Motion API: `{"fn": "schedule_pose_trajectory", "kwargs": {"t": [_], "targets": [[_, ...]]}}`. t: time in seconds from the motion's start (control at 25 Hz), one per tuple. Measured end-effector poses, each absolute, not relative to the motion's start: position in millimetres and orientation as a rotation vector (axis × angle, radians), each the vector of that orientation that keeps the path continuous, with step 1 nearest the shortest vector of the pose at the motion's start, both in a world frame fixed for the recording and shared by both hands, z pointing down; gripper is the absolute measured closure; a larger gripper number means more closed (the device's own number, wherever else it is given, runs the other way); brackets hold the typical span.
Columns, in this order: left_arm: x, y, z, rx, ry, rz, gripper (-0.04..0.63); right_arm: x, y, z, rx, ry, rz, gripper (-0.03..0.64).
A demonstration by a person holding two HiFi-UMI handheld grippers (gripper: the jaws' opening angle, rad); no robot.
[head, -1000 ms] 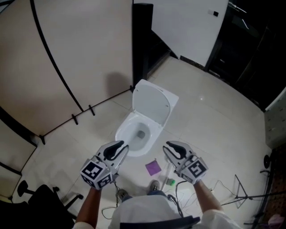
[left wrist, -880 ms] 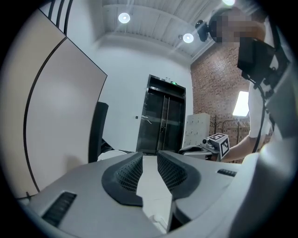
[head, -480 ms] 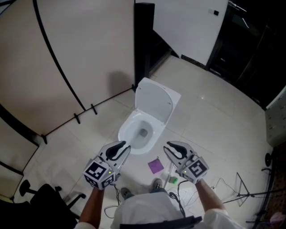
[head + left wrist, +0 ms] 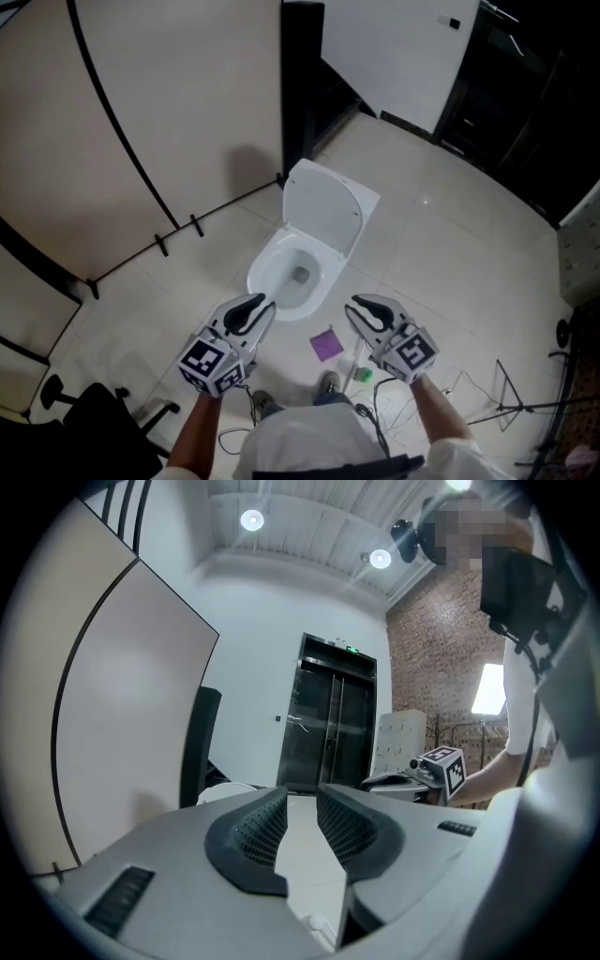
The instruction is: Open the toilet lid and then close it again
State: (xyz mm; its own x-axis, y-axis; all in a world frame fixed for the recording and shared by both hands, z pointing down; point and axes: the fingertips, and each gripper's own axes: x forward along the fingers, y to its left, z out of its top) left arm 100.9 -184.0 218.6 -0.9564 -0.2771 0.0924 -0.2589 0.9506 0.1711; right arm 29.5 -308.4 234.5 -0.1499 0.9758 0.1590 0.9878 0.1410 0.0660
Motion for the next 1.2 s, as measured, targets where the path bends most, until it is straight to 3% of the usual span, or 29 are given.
{"fn": "schedule_pose_trajectory", "kwargs": {"t": [0.68, 1.2], "targets": [[54, -187, 227, 0.438, -2.958, -0.161, 0.503, -4, -313, 256, -1.948, -2.293, -0.265, 0.532], [36, -42, 254, 0.805, -2.817, -0.006, 0.503, -32, -202, 297, -1.443, -2.500, -0.256, 0.532]]}}
